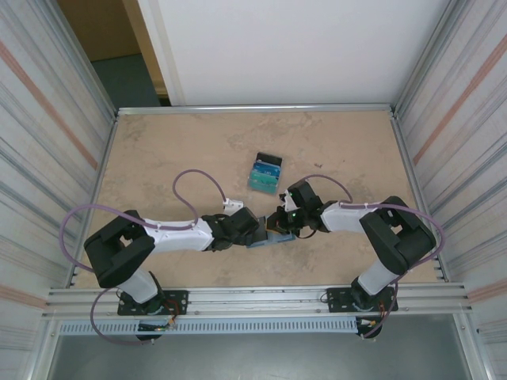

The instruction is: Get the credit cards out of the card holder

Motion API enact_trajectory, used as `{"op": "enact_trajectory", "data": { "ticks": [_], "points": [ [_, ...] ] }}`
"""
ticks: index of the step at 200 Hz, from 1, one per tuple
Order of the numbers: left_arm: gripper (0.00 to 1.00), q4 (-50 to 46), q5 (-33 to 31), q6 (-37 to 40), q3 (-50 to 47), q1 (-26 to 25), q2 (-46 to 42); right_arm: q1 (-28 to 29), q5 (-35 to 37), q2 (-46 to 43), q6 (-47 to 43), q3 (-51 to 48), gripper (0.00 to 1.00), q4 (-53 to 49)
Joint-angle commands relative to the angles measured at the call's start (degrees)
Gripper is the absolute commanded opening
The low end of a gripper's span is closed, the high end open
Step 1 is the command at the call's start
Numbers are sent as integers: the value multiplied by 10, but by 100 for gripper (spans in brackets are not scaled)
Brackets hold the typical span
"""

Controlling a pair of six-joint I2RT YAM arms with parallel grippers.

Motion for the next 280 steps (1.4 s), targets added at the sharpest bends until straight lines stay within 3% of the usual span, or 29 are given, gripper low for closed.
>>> {"op": "enact_trajectory", "data": {
  "ticks": [1, 118, 220, 280],
  "points": [
    [99, -48, -6, -3, 4, 2, 15, -4, -15, -10, 17, -9, 9, 21],
    [99, -54, -6, -3, 8, 2, 17, -11, -29, -12, 27, -20, 15, 49],
    [99, -56, -6, -3, 10, 2, 18, -19, -31, -14, 30, -34, 5, 63],
    [98, -56, -10, 1, 10, 4, 19, -37, -18, -33, 8, -33, 4, 21]
  ]
}}
